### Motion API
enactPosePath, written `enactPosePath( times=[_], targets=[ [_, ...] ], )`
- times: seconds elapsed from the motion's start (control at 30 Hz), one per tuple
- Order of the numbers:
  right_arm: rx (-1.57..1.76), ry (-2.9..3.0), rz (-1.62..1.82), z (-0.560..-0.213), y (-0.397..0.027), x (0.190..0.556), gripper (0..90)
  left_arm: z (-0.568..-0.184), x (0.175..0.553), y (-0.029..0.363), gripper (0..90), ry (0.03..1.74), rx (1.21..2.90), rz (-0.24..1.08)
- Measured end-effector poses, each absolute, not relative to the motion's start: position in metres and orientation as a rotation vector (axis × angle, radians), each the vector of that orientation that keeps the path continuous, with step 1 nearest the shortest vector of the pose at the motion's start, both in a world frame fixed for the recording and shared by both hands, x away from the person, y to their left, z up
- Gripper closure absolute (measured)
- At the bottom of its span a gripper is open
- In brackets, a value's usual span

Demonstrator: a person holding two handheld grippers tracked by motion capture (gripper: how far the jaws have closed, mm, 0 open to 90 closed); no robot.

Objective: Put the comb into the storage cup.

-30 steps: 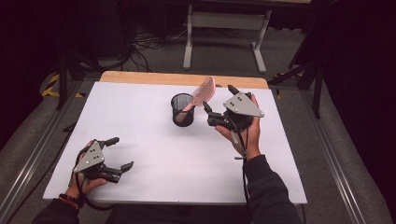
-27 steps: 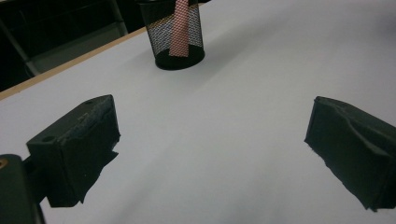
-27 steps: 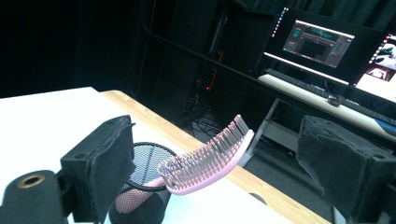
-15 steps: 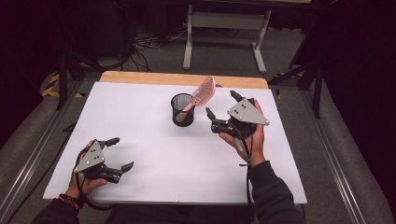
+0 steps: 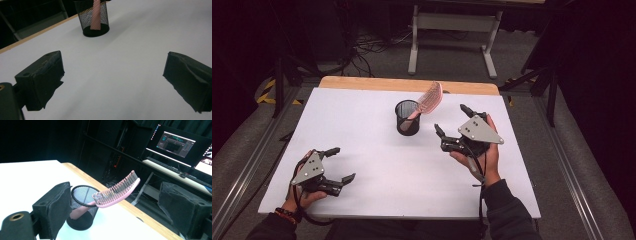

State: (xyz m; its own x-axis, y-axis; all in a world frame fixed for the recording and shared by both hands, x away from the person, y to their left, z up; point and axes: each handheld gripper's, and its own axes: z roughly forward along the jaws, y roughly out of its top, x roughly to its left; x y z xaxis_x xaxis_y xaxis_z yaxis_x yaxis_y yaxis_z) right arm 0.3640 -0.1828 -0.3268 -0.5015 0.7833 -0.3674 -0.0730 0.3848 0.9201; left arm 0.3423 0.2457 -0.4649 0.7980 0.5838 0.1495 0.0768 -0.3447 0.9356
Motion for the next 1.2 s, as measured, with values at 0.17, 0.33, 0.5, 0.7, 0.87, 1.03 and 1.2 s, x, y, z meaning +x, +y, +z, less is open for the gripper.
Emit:
enactPosePath(
  times=[0.17,0.33,0.5,0.7,0.87,1.03,1.2],
  targets=[
    [0.599,1.769,1.224,-0.331,-0.184,0.358,13.1,-0.465,0.342,0.245,4.0,0.502,1.873,0.571],
    [0.585,1.774,1.220,-0.334,-0.185,0.351,13.1,-0.465,0.342,0.246,4.1,0.503,1.874,0.573],
    [0.591,1.784,1.225,-0.341,-0.187,0.346,13.1,-0.465,0.342,0.246,4.1,0.503,1.873,0.575],
    [0.604,1.786,1.231,-0.349,-0.191,0.341,13.4,-0.464,0.342,0.246,4.2,0.503,1.874,0.580],
    [0.606,1.795,1.223,-0.354,-0.194,0.338,13.4,-0.464,0.342,0.246,4.2,0.503,1.873,0.581],
    [0.602,1.799,1.207,-0.358,-0.196,0.335,13.4,-0.464,0.342,0.246,4.2,0.504,1.871,0.579],
    [0.606,1.805,1.200,-0.362,-0.200,0.331,13.4,-0.464,0.342,0.246,4.3,0.504,1.872,0.580]
  ],
)
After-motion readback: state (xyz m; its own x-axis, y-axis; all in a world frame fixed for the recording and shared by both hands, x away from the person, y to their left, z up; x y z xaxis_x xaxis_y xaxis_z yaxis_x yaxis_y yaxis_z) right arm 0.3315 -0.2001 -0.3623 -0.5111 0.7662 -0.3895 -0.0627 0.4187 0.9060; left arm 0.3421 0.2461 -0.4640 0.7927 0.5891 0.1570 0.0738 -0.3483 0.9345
